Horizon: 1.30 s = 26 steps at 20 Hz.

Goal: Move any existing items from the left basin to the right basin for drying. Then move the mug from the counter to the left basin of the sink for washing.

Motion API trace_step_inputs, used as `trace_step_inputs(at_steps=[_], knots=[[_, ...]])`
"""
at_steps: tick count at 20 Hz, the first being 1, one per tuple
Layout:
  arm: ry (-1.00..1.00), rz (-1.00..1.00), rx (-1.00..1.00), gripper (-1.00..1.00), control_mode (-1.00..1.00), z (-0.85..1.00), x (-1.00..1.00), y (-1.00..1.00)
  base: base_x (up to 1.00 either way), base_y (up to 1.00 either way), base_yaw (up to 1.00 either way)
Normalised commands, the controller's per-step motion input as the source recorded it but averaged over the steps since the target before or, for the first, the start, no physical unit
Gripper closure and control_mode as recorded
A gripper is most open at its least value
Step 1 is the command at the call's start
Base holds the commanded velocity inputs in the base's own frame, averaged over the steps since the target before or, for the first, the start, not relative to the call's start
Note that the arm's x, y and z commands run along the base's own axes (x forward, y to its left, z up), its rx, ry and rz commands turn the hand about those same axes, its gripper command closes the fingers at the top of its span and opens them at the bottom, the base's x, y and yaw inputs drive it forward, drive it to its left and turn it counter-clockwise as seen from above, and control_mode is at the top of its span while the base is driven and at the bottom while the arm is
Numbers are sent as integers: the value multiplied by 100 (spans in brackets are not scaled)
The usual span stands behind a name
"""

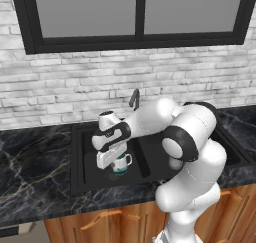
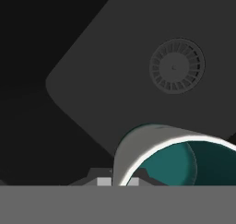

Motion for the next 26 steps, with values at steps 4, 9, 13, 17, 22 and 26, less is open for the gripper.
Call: trace_step_inputs(at_steps=[4, 9, 13, 17, 22, 26], knots=[[0, 0, 2, 100, -100, -43, 28, 3, 0, 0, 0], [0, 0, 1, 100, -100, -41, 29, 8, 0, 0, 0], [0, 0, 1, 100, -100, -40, 28, 7, 0, 0, 0], [0, 0, 0, 100, -100, -38, 28, 9, 0, 0, 0], [-3, 0, 0, 100, -100, -31, 6, 7, 0, 0, 0], [-3, -1, 0, 100, -100, -23, 0, 3, 0, 0, 0]])
